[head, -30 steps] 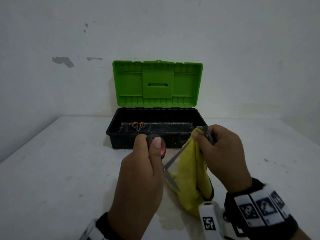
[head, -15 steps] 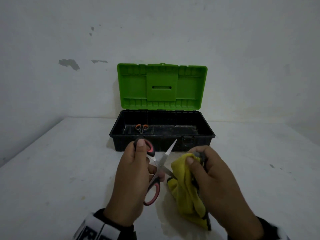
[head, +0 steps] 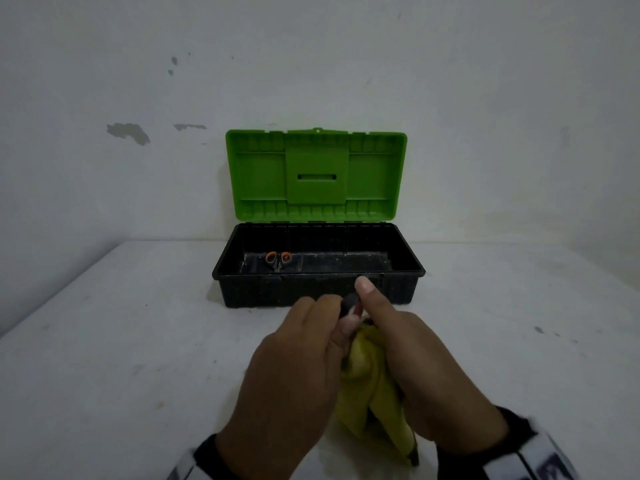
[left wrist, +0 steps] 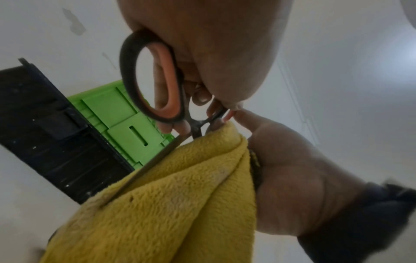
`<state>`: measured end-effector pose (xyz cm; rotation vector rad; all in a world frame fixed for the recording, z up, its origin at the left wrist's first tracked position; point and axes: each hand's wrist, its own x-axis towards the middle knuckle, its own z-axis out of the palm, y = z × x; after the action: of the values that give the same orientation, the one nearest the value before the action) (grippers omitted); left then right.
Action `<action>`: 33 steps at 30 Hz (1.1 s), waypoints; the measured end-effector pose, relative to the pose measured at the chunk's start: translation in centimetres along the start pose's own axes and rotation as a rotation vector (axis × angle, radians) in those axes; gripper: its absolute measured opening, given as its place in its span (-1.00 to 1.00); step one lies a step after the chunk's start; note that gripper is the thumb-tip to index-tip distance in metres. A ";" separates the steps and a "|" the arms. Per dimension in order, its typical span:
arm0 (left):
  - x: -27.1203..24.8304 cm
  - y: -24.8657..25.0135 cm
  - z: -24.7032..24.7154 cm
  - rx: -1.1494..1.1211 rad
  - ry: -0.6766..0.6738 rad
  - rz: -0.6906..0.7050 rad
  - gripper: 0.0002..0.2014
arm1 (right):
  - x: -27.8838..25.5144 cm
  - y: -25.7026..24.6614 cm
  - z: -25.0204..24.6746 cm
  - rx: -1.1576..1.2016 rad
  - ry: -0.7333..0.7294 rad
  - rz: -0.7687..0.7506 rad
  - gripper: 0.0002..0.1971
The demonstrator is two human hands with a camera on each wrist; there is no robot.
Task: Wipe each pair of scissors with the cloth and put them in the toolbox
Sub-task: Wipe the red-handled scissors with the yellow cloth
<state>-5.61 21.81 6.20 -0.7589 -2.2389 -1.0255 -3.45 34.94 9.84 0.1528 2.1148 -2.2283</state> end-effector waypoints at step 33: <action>-0.2 -1.6 -3.7 -0.432 -0.234 -0.685 -0.64 | 0.3 -1.0 -7.7 -0.329 0.329 -0.218 -0.76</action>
<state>-5.60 17.97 7.34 -0.2646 -2.5795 -1.8674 -3.66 42.68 10.41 0.3006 2.7617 -2.0331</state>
